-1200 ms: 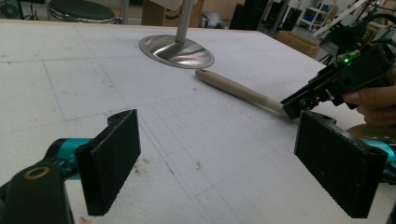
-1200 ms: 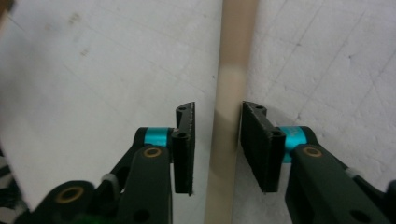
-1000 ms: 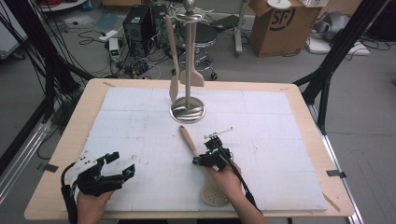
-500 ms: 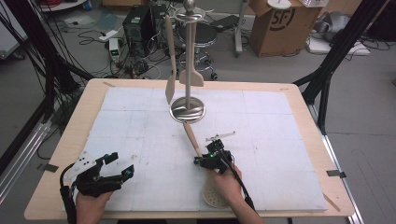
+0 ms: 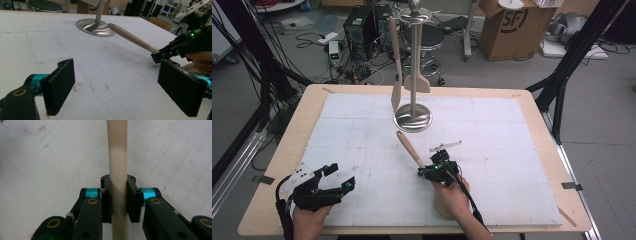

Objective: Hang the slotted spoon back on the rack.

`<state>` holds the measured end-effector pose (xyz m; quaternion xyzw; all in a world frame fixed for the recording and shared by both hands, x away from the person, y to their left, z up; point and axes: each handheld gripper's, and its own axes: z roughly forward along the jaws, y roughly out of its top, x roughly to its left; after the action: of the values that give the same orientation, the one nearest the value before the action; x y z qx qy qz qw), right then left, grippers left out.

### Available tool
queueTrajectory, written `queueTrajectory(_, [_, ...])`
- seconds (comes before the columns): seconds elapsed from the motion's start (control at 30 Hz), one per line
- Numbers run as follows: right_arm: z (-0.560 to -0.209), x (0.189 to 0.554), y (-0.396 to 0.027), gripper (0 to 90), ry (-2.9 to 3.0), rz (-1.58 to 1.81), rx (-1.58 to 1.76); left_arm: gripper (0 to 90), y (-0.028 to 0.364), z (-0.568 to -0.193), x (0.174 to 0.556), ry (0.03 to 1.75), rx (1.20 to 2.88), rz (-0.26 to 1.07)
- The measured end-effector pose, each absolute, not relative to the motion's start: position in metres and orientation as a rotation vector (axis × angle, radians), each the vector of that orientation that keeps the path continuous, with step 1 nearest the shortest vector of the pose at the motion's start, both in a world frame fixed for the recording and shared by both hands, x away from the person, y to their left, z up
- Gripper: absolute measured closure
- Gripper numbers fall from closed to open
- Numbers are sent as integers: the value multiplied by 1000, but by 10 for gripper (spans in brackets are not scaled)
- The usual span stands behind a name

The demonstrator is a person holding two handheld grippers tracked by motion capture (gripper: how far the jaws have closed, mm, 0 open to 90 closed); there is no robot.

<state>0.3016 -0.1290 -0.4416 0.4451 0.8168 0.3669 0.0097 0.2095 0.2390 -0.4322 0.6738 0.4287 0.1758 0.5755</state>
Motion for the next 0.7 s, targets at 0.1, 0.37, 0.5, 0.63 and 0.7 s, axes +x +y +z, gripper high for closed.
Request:
queueTrajectory(0.1, [-435, 299, -131, 778, 2497, 1255, 1336, 151, 239, -432, 210, 1005, 1580, 412])
queueTrajectory(0.37, [-420, 301, -139, 779, 2342, 1397, 1281, 151, 239, -432, 209, 1006, 1580, 413])
queueTrajectory(0.5, [-414, 299, -141, 781, 2250, 1434, 1246, 151, 240, -432, 209, 1008, 1580, 414])
queueTrajectory(0.63, [-408, 303, -142, 781, 2226, 1466, 1232, 151, 240, -432, 209, 1008, 1582, 414])
queueTrajectory(0.7, [-404, 303, -144, 781, 2197, 1484, 1230, 151, 240, -433, 209, 1008, 1580, 413])
